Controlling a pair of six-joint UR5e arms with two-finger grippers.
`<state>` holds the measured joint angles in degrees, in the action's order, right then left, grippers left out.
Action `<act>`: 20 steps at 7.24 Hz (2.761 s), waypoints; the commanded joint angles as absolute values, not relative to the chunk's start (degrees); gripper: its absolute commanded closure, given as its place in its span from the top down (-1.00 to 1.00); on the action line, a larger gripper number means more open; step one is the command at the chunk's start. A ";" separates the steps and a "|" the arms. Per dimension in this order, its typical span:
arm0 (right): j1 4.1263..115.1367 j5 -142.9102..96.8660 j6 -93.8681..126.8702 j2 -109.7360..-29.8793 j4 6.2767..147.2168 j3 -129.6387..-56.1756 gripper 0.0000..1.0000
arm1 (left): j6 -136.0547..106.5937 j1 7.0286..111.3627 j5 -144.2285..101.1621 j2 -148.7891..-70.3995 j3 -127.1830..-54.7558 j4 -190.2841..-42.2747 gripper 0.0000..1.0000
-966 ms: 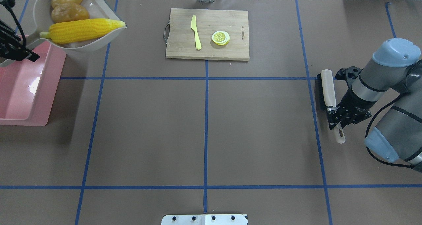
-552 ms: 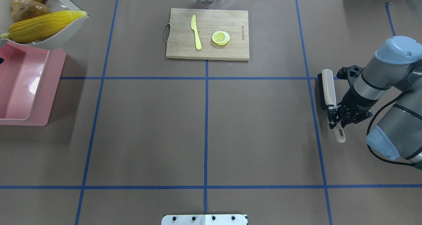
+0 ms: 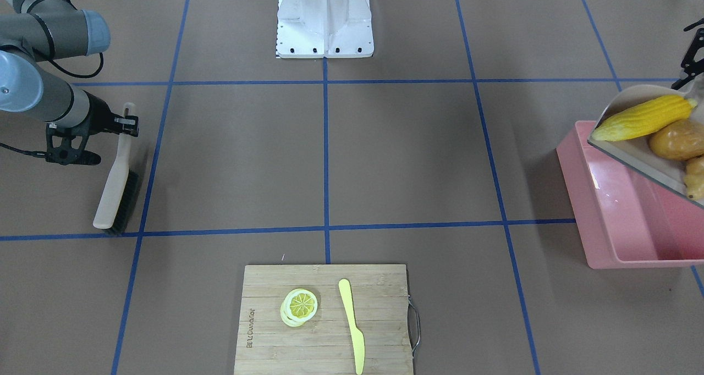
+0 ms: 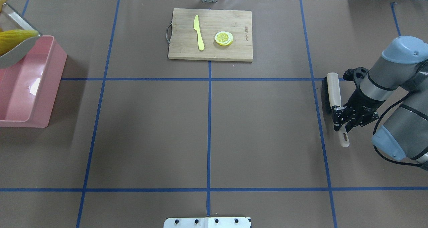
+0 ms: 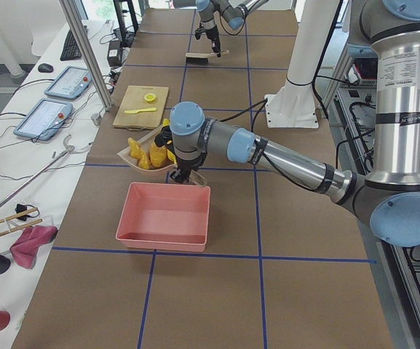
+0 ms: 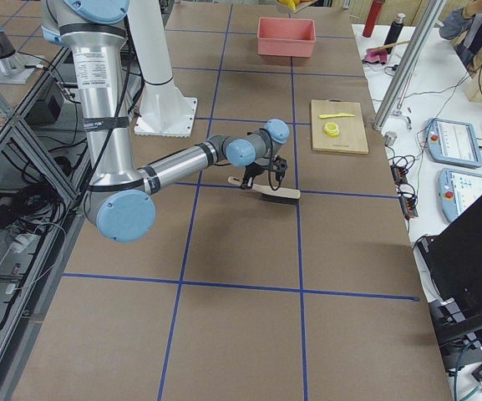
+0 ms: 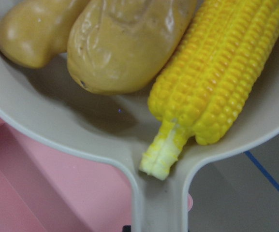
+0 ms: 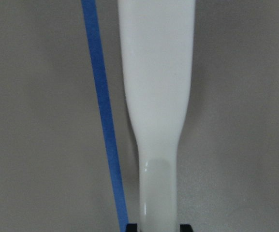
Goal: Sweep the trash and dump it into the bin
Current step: 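Lower the brush onto the table and release it with the right gripper, then tip the dustpan over the pink bin with the left gripper to dump food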
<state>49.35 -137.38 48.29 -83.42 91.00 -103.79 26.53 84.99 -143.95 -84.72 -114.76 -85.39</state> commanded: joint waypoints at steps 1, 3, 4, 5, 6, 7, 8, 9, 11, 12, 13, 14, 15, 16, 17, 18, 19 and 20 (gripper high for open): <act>49.57 -137.64 48.34 -83.41 90.88 -103.62 0.52 | 37.38 89.89 -145.28 -78.61 -114.35 -85.25 -1.00; 50.10 -137.55 47.55 -83.41 90.79 -103.71 1.00 | 52.39 94.37 -145.28 -76.21 -114.08 -77.40 -1.00; 50.36 -137.55 47.46 -83.41 90.79 -103.97 1.00 | 57.26 96.22 -145.20 -75.51 -113.39 -75.26 -1.00; 51.67 -137.46 47.20 -83.32 90.70 -104.24 1.00 | 60.09 97.20 -144.59 -75.15 -113.20 -74.36 -1.00; 54.64 -136.24 45.11 -82.02 90.79 -104.33 1.00 | 65.25 97.47 -144.15 -75.76 -111.38 -70.96 -1.00; 58.58 -133.45 41.00 -82.00 90.88 -104.50 1.00 | 68.96 97.47 -143.97 -76.37 -109.62 -68.93 -1.00; 62.71 -131.59 33.13 -83.05 90.97 -104.59 1.00 | 69.60 97.99 -141.27 -77.16 -108.56 -68.56 -1.00; 66.93 -129.66 26.61 -86.01 90.79 -104.59 1.00 | 70.22 99.13 -140.37 -78.47 -106.54 -68.38 -1.00; 75.11 -127.11 12.81 -92.08 90.79 -104.50 1.00 | 70.22 99.32 -136.00 -84.78 -101.11 -67.41 -1.00; 78.45 -125.44 7.79 -95.24 90.62 -104.50 1.00 | 70.05 99.40 -134.23 -86.21 -99.33 -67.41 -1.00; 80.92 -125.25 4.08 -98.67 90.53 -104.41 1.00 | 69.87 99.32 -134.21 -88.31 -95.58 -67.50 -1.00; 81.90 -125.33 3.70 -100.09 89.40 -104.33 1.00 | 70.22 99.32 -133.08 -91.72 -90.84 -67.59 -1.00; 82.52 -125.42 3.95 -101.67 87.04 -104.33 1.00 | 70.14 99.32 -130.20 -92.71 -90.70 -67.94 -1.00; 82.96 -125.85 3.96 -102.21 85.62 -103.54 1.00 | 70.40 99.32 -127.47 -92.99 -91.57 -68.90 -1.00; 84.19 -127.69 4.22 -102.83 85.61 -104.49 1.00 | 70.92 99.23 -124.48 -92.73 -93.84 -73.43 -1.00; 85.16 -129.27 3.96 -103.70 85.52 -104.68 1.00 | 70.84 99.14 -124.11 -92.81 -93.95 -74.09 -1.00; 86.30 -130.51 4.48 -104.15 85.60 -105.37 1.00 | 70.49 98.79 -123.67 -92.99 -93.26 -74.00 -1.00; 87.70 -132.52 5.18 -104.15 85.61 -105.03 1.00 | 70.23 98.01 -121.14 -92.99 -92.82 -74.18 -1.00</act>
